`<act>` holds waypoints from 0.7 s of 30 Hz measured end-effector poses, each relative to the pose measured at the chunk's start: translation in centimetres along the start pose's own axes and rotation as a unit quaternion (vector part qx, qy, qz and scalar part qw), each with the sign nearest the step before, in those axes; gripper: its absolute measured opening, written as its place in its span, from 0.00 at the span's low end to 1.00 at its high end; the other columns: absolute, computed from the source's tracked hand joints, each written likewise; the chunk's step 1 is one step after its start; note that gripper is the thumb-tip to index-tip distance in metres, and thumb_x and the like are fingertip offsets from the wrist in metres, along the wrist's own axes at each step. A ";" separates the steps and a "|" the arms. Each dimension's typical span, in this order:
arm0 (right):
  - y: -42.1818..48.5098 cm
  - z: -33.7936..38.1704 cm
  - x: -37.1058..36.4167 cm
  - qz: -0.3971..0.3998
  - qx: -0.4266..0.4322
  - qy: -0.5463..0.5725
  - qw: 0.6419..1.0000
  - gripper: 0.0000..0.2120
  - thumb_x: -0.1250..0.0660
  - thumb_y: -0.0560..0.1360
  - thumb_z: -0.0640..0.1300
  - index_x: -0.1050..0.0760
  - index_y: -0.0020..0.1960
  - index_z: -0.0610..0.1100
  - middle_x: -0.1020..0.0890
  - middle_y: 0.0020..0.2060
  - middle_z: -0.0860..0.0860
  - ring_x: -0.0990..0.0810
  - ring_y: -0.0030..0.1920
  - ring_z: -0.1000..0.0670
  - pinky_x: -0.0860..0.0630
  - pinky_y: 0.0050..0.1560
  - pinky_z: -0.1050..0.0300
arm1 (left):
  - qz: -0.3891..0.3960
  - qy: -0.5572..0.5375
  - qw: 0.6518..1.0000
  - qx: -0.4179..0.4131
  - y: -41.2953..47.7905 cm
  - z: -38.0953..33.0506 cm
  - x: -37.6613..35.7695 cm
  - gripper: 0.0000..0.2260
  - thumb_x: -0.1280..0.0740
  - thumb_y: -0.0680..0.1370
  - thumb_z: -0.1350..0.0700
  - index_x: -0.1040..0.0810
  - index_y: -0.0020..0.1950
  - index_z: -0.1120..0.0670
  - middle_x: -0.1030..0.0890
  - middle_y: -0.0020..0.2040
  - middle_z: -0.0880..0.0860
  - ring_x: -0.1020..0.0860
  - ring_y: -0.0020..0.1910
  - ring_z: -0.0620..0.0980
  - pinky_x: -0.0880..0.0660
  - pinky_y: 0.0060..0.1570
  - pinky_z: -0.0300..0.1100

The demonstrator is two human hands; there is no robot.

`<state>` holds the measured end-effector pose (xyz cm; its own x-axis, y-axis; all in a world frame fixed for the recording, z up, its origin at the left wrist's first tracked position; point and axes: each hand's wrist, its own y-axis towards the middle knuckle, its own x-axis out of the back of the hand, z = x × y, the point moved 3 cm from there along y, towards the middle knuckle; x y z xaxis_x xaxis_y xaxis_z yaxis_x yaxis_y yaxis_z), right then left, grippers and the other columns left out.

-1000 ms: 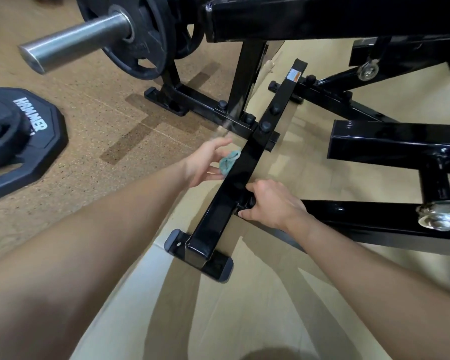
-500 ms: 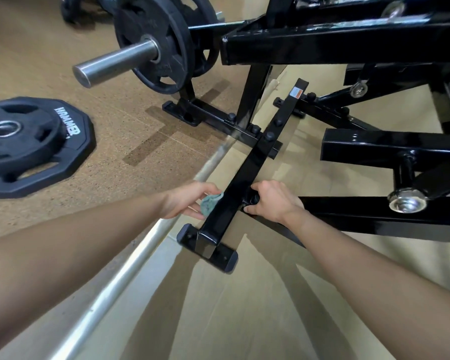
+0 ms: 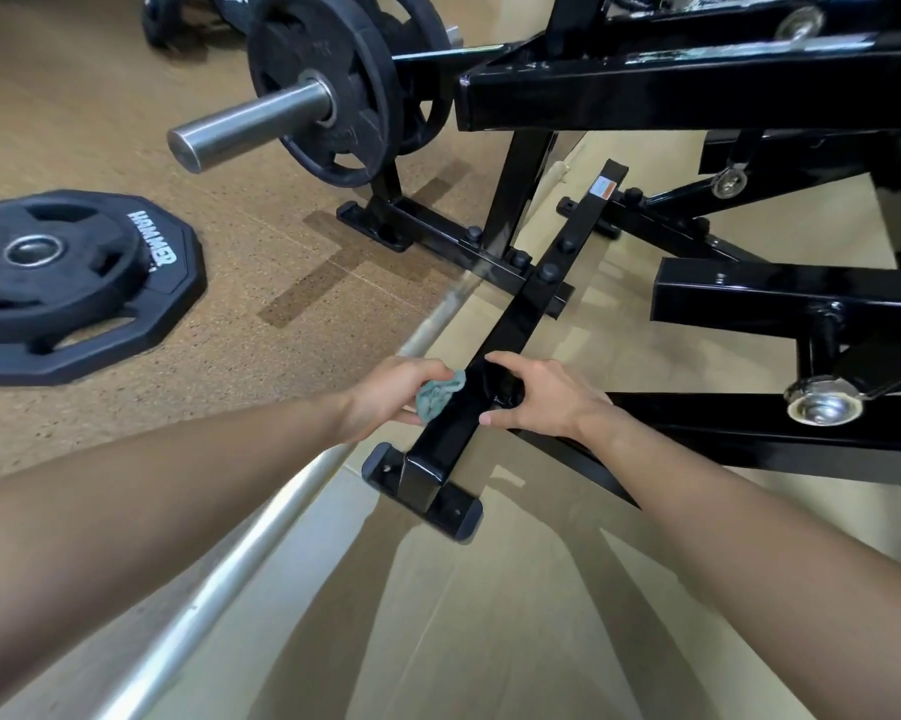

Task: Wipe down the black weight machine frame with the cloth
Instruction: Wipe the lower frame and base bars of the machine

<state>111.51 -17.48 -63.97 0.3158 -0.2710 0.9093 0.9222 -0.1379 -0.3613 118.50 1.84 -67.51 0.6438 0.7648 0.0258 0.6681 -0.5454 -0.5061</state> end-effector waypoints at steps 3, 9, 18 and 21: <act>0.5 -0.2 -0.3 0.006 -0.005 0.019 1.000 0.45 0.26 0.68 0.67 0.44 0.79 0.62 0.23 0.69 0.50 0.24 0.66 0.45 0.23 0.61 0.46 | 0.009 -0.004 1.000 0.007 0.9 -0.4 -0.8 0.16 0.35 0.81 0.49 0.19 0.63 0.56 0.17 0.51 0.52 0.19 0.45 0.46 0.19 0.52 0.42; 1.3 -1.0 -0.6 0.014 -0.018 0.029 0.999 0.51 0.26 0.65 0.69 0.47 0.81 0.60 0.24 0.70 0.48 0.25 0.68 0.45 0.24 0.64 0.45 | 0.018 -0.005 1.000 0.018 2.5 -0.8 -1.4 0.16 0.40 0.84 0.47 0.21 0.65 0.54 0.18 0.54 0.48 0.20 0.49 0.45 0.21 0.60 0.46; 1.4 -0.9 -1.0 0.023 -0.012 0.039 0.999 0.54 0.27 0.63 0.73 0.48 0.81 0.59 0.28 0.73 0.46 0.29 0.72 0.44 0.27 0.69 0.44 | 0.042 0.072 0.988 0.133 1.2 2.9 1.8 0.15 0.33 0.81 0.50 0.23 0.64 0.56 0.19 0.61 0.56 0.14 0.44 0.54 0.16 0.44 0.46; 1.3 -0.8 -1.2 0.030 -0.015 0.034 0.999 0.55 0.29 0.62 0.75 0.49 0.81 0.59 0.27 0.73 0.46 0.27 0.71 0.43 0.27 0.68 0.43 | 0.056 0.077 0.982 0.161 0.1 3.7 2.1 0.17 0.32 0.81 0.53 0.26 0.67 0.59 0.23 0.63 0.59 0.13 0.44 0.58 0.17 0.43 0.45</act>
<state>112.16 -18.11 -65.65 0.3537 -0.3439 0.8698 0.8947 -0.1468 -0.4219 118.57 4.68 -70.73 0.7716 0.6320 0.0730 0.4541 -0.4667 -0.7589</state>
